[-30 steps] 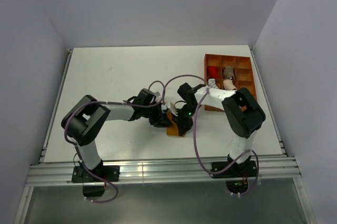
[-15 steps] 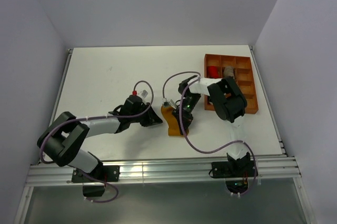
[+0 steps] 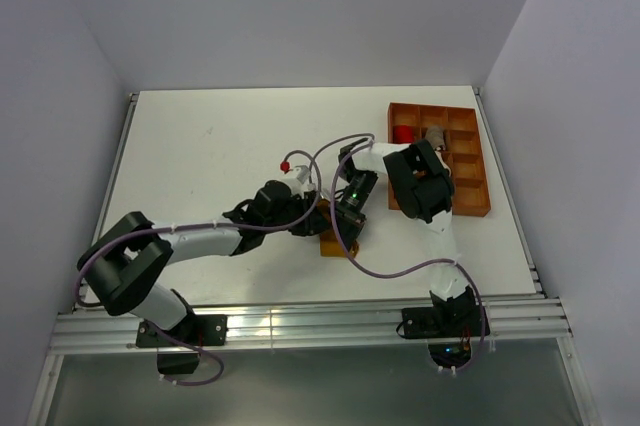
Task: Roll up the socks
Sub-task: Roll the sock at the center of the board.
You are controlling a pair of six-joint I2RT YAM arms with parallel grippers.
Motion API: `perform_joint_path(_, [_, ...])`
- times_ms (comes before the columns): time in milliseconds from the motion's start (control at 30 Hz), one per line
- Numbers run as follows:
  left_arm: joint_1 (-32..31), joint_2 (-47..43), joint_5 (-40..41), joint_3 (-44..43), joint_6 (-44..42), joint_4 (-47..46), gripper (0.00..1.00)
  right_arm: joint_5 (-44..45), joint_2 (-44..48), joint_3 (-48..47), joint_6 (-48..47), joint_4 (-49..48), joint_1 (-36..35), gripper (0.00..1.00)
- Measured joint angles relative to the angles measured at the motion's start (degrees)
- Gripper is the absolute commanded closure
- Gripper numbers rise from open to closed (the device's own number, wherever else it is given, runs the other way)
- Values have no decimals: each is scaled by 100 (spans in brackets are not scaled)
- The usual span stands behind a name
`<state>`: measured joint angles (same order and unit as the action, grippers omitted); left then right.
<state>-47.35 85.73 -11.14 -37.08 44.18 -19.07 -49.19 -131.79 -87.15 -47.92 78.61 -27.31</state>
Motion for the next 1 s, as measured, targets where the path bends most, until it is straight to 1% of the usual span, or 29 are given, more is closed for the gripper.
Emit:
perform_joint_path(233, [-131, 946, -225, -234, -308, -503, 64, 17, -39, -66, 92, 37, 33, 87])
perform_joint_path(333, [-214, 1165, -380, -212, -315, -660, 65, 24, -42, -66, 151, 33, 44, 87])
perform_joint_path(567, [-278, 1270, -457, -129, -323, -916, 65, 28, -116, -109, 297, 72, 90, 87])
perform_joint_path(667, [-295, 1270, -485, -7, -319, -1128, 63, 26, -125, -114, 367, 70, 96, 87])
perform_joint_path(767, [-299, 1268, -575, 146, -306, -1375, 59, 28, -129, -114, 476, 52, 101, 87])
perform_joint_path(1000, [-304, 1270, -817, 264, -302, -1628, 58, 31, -151, -116, 634, 37, 136, 87])
